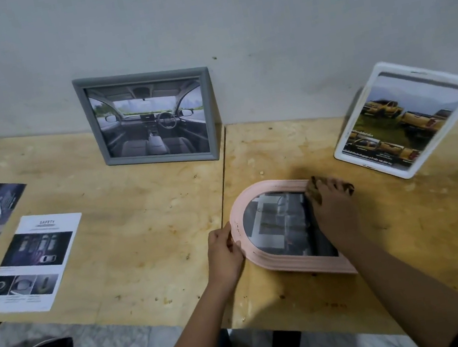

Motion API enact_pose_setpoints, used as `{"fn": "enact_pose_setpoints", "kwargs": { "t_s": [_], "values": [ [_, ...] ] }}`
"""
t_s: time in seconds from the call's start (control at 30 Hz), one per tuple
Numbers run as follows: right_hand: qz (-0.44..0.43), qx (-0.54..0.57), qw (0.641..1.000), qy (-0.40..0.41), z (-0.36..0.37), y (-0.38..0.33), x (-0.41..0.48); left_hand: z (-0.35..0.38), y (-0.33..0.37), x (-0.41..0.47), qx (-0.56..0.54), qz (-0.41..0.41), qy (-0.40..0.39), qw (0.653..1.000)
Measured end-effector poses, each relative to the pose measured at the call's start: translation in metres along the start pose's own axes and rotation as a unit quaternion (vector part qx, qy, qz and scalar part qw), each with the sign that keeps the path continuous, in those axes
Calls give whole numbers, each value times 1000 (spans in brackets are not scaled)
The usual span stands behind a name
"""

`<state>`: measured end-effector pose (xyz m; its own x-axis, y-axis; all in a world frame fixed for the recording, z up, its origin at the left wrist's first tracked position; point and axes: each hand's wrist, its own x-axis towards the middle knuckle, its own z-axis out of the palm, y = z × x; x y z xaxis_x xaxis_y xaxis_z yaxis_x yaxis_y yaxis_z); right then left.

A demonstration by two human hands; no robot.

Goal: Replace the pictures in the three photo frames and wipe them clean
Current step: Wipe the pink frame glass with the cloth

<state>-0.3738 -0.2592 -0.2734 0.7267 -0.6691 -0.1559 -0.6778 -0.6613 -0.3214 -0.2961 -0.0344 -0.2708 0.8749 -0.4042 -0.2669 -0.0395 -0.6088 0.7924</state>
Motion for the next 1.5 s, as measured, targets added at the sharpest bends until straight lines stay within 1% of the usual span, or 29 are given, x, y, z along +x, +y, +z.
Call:
{"fn": "enact_pose_setpoints", "kwargs": {
  "t_s": [0.07, 0.17, 0.33, 0.6, 0.77, 0.9, 0.93, 1.0, 1.07, 1.1, 1.23, 1.33, 1.5],
  "values": [
    [1, -9, 1000, -10, 5, -4, -2, 0, -1, 1, -2, -9, 1, 1000],
    [-8, -18, 1000, 3, 12, -11, -3, 1, -5, 2, 0, -15, -1, 1000],
    [2, 20, 1000, -4, 21, -31, 1, 0, -6, 4, 5, -10, -8, 1000],
    [0, 38, 999, -10, 31, -51, 8, -3, -10, 5, -14, -19, -24, 999],
    [-39, 53, 998, -21, 37, -67, 12, -2, -10, 7, -27, -26, -29, 999],
    [-41, 53, 997, -27, 38, -70, 14, -3, -13, 7, -33, -25, -32, 999],
    [-48, 58, 997, -24, 36, -70, 13, -3, -14, 7, -36, -25, -31, 999],
    [-97, 63, 993, -29, 35, -80, 8, -3, -14, 7, -35, -24, -30, 999],
    [-154, 55, 985, -53, 40, -97, 0, -2, -13, 8, -31, -21, -28, 999],
    [-167, 46, 983, -63, 43, -105, -2, -2, -13, 7, -29, -19, -27, 999],
    [-174, 56, 981, -66, 41, -111, -1, -4, -13, 6, -38, -18, -23, 999],
    [-172, 27, 982, -75, 36, -108, -2, -3, -14, 5, -53, -22, -18, 998],
    [-239, 3, 965, -107, 43, -114, -14, -3, -14, 7, -64, -19, -26, 997]
  ]
}}
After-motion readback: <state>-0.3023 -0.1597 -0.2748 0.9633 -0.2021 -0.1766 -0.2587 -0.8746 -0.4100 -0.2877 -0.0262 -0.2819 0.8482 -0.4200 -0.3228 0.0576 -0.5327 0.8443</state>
